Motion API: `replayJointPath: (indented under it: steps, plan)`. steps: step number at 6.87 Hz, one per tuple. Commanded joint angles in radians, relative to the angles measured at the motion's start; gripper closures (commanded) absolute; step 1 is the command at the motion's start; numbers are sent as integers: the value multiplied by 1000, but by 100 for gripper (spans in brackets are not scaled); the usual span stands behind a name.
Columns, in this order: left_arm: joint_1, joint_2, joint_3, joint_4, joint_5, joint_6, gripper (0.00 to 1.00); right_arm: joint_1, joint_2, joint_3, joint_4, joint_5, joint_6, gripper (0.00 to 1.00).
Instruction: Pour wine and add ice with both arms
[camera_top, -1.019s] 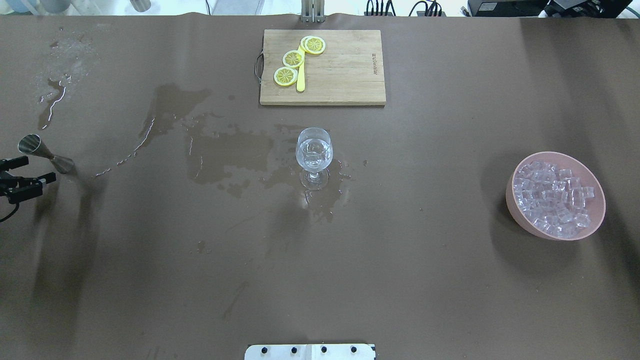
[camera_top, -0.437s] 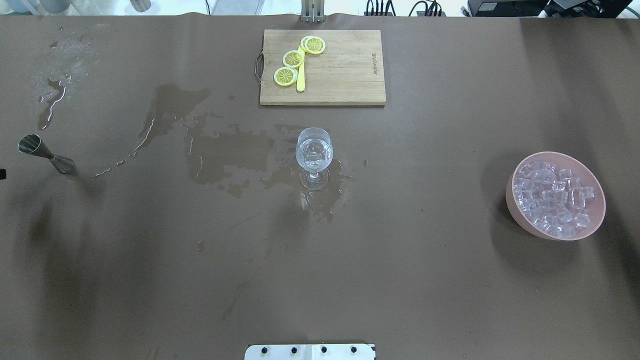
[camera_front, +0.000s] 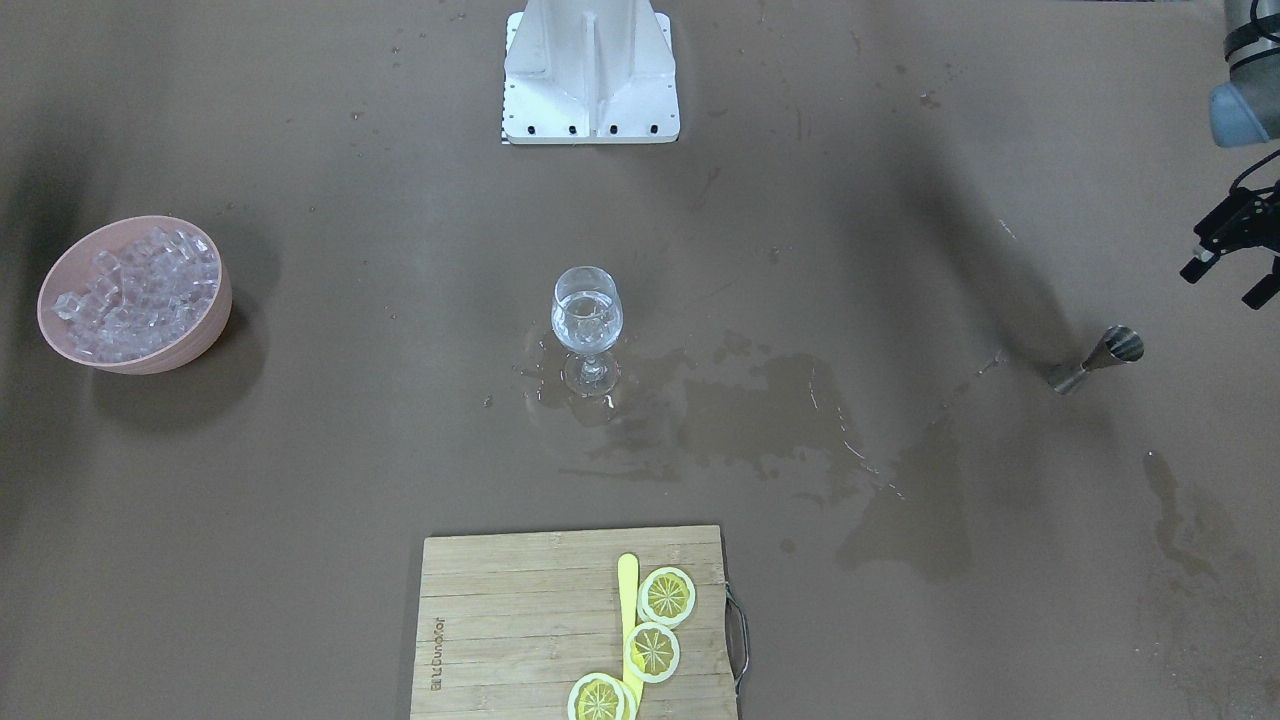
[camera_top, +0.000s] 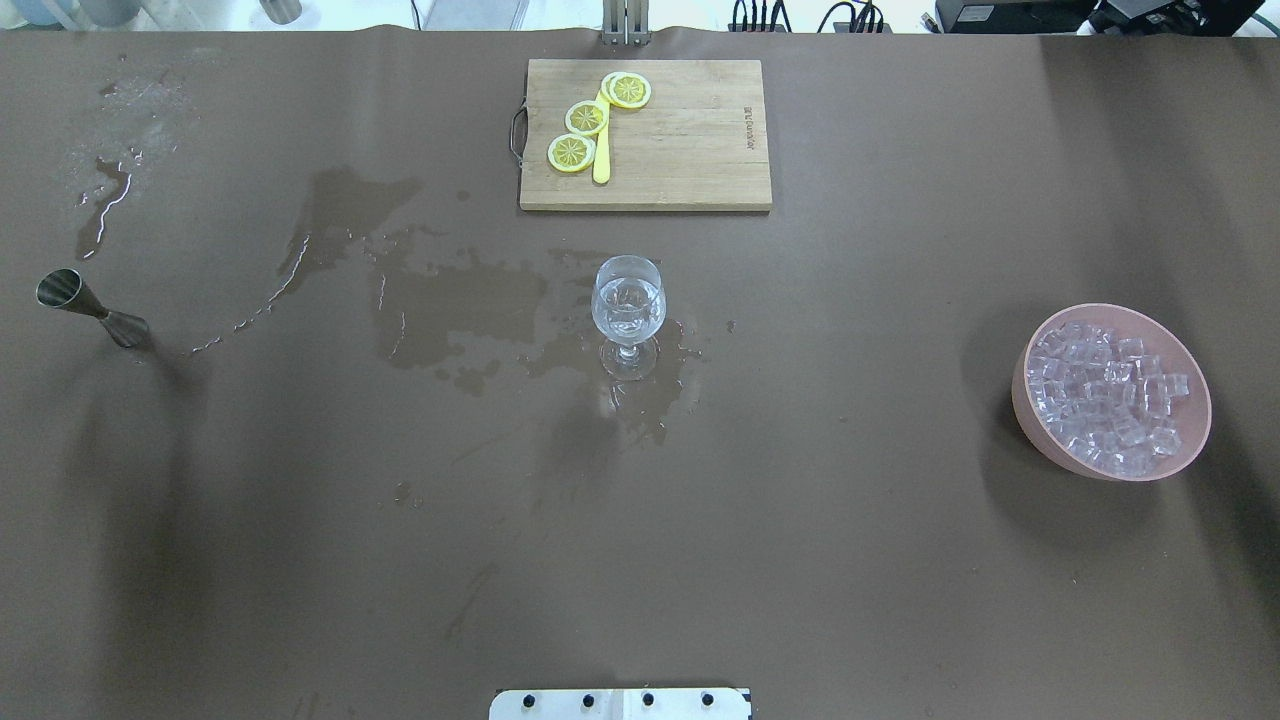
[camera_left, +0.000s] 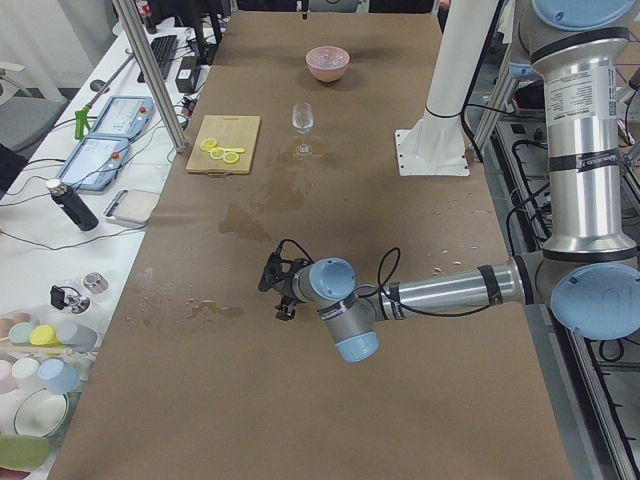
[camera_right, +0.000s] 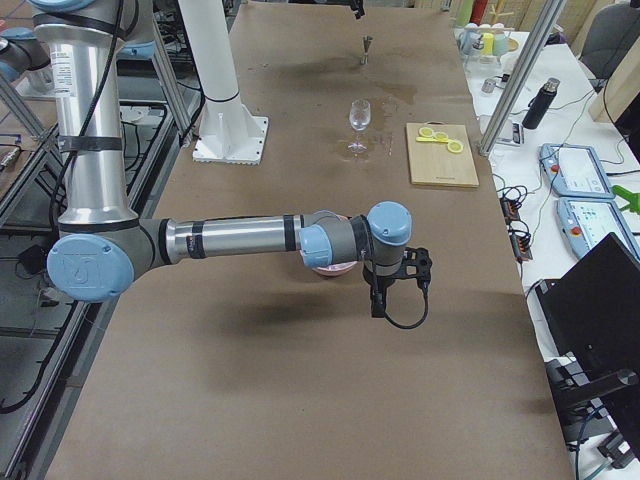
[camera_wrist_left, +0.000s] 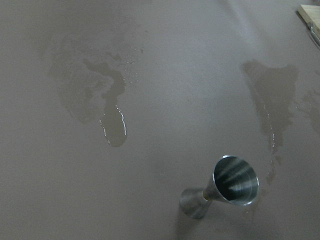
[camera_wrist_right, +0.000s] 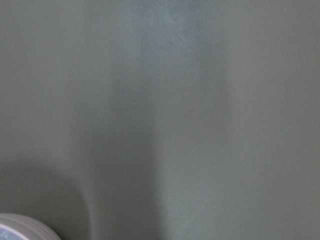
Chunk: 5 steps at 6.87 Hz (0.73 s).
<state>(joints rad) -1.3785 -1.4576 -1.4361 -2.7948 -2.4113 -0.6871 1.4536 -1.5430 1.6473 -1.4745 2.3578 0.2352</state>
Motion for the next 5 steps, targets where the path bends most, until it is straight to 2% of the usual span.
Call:
replayJointPath:
  steps: [1, 3, 5]
  plan:
    - [-150, -114, -1, 346, -88, 147, 2, 4, -9, 31, -6, 0, 3, 0]
    - [-245, -200, -9, 586, -78, 242, 2, 10, -26, 51, -7, 0, 3, 0]
    - [-284, -211, -85, 798, -86, 230, 2, 10, -37, 55, -6, 0, 3, 0]
